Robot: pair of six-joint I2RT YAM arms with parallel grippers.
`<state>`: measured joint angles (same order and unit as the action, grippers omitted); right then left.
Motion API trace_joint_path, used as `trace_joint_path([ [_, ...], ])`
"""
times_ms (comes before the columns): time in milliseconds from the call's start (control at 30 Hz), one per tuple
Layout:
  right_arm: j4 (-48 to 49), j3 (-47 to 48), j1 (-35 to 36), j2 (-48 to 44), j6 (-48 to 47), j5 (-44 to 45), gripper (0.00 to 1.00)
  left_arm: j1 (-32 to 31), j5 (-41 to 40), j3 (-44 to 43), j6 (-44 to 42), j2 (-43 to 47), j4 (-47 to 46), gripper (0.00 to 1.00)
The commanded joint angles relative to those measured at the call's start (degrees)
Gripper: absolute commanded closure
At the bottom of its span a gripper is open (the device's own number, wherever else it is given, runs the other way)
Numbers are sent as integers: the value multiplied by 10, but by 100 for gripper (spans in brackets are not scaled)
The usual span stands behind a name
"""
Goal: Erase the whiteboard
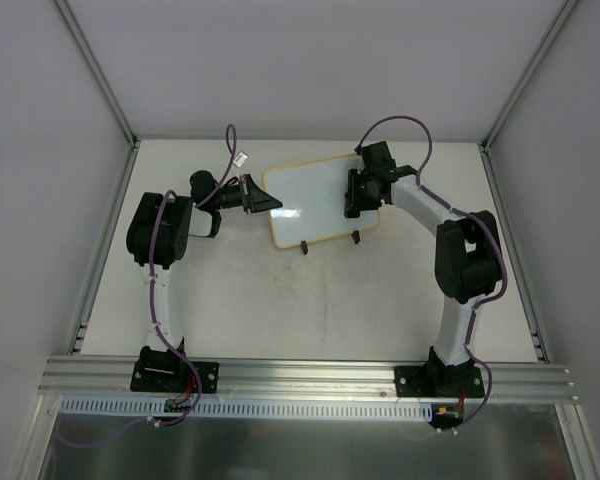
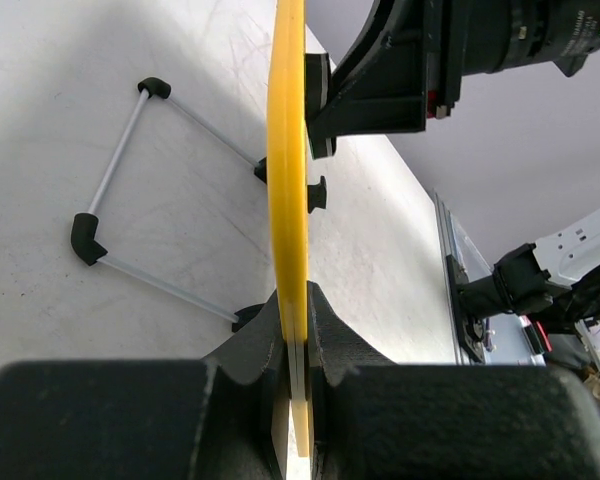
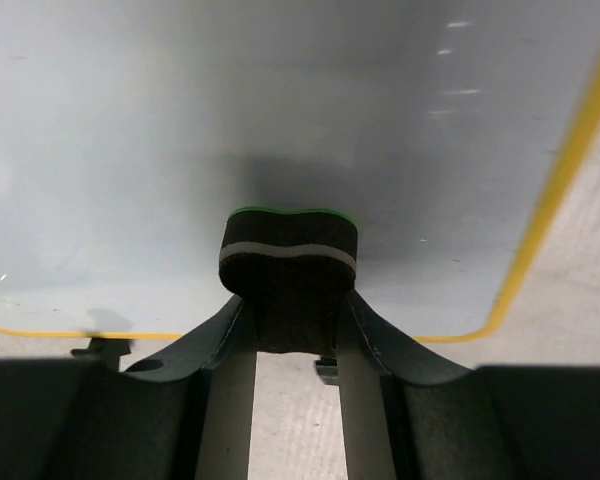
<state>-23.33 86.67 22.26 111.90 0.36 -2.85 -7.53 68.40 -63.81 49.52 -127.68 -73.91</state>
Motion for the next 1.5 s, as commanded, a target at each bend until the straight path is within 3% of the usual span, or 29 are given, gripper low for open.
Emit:
trace_joint_path([
  [0,18,-35,-65,7,-6,105,100,-14,57,7,-55,26,-40,100],
  [467,36,-69,-122,-33,11,111,100,-14,57,4,-55,24,-37,100],
  [833,40,-99,-104,-178,19,86,100,-13,53,3,-55,24,-30,100],
  [1033,40,-121,-91,-222,22,74,100,-8,56,4,-20,13,-74,100],
  [1100,40,-122,-90,-222,23,70,100,-4,57,4,3,8,-106,94],
  [1167,39,-121,-90,-222,23,65,100,-1,56,7,15,2,-124,78],
  [1200,40,-122,-89,-221,24,63,100,0,55,8,21,1,-132,75],
  [1467,41,-126,-81,-218,23,60,100,2,53,11,23,1,-136,62],
])
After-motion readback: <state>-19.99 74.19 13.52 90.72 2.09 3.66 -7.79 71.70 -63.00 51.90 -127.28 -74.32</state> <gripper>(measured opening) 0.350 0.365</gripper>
